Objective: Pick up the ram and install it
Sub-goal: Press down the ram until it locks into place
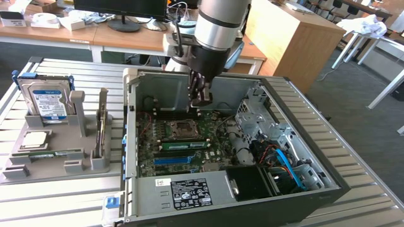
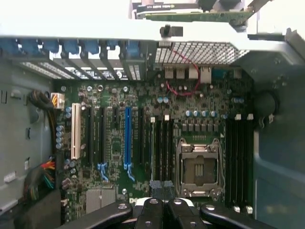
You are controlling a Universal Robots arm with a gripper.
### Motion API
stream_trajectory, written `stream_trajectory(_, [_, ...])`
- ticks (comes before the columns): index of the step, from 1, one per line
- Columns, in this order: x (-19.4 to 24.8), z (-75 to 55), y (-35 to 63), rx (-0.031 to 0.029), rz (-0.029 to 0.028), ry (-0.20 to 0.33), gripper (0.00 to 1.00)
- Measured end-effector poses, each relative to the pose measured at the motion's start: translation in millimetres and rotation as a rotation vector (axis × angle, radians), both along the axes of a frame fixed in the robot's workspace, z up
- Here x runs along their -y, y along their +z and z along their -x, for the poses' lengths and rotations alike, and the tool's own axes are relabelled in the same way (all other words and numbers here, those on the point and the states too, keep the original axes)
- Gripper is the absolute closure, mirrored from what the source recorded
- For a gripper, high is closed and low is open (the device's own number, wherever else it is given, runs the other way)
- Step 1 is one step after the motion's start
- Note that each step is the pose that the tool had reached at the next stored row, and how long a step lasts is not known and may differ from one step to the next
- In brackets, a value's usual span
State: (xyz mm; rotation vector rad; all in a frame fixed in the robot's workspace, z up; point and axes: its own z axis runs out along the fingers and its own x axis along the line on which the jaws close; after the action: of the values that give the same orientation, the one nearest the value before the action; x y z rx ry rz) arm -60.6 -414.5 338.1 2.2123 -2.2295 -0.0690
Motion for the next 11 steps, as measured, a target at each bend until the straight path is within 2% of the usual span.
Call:
stream_trajectory(8, [0.0,-15.9,0.0,-0.0017,0.0001,0.000,0.90])
stream_trajectory(11, [0.0,-16.6,0.0,-0.0017,0.0001,0.000,0.90])
